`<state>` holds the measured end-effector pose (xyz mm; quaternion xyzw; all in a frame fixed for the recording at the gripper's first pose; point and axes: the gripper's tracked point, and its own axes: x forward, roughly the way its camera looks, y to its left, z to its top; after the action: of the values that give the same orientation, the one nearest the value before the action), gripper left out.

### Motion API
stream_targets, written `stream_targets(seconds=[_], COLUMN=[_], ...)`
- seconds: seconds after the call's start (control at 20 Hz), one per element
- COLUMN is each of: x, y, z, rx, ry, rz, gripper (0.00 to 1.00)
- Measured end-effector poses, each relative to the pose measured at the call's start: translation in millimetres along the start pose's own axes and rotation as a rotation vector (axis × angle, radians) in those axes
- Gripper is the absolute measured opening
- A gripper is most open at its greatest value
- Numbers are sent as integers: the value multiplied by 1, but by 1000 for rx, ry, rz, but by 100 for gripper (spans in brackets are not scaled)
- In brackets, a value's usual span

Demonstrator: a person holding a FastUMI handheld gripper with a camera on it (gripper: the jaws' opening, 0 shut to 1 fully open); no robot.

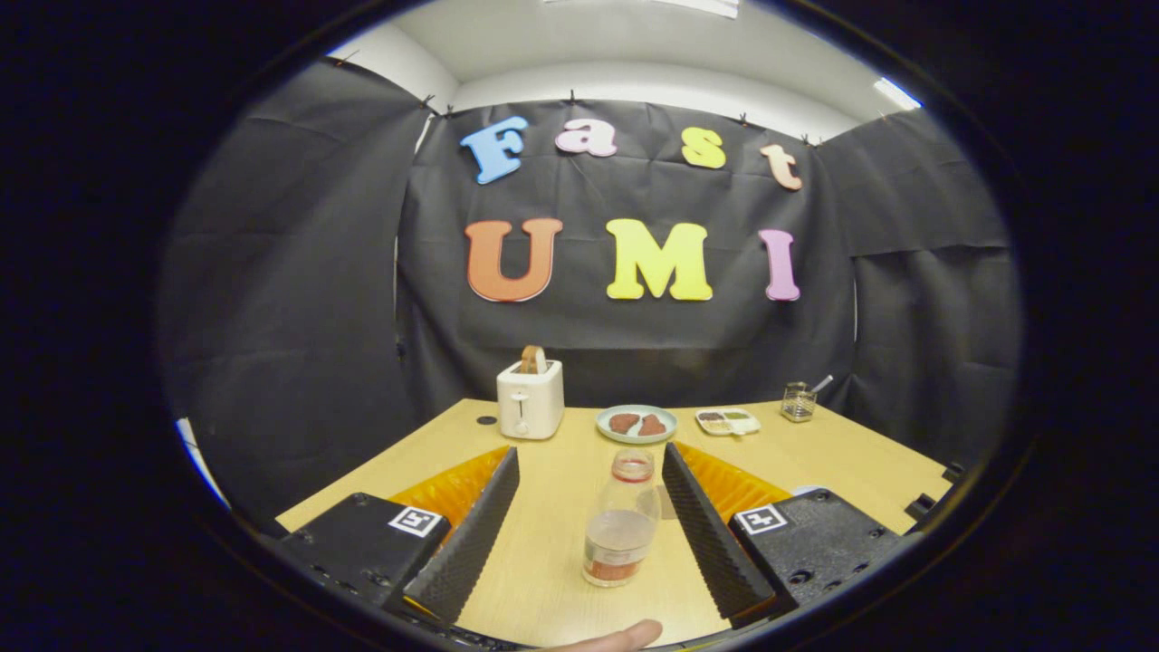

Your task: Take the bottle from table, then pour the juice into the cup, finally place the bottle on the coaster

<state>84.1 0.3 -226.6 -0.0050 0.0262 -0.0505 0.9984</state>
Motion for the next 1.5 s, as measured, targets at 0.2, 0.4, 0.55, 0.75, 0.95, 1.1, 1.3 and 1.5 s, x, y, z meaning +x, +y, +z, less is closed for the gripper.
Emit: stream_targets(seconds=[0.2, 0.4, 0.55, 0.75, 0.95, 1.1, 1.3, 1.5], x=[12, 22, 28, 38, 49, 62, 82, 85], y=[-1, -6, -16, -25, -32, -33, -20, -24], z=[-27, -51, -71, -90, -102, -103, -108, -101], rx=[-13, 0, 17, 46, 58, 21, 9, -20], ry=[16, 19, 24, 6, -10, -30, -26, -13], rz=[-15, -34, -69, -86, -112, -130, -92, -87], gripper=[100, 100, 100, 100, 100, 100, 100, 83])
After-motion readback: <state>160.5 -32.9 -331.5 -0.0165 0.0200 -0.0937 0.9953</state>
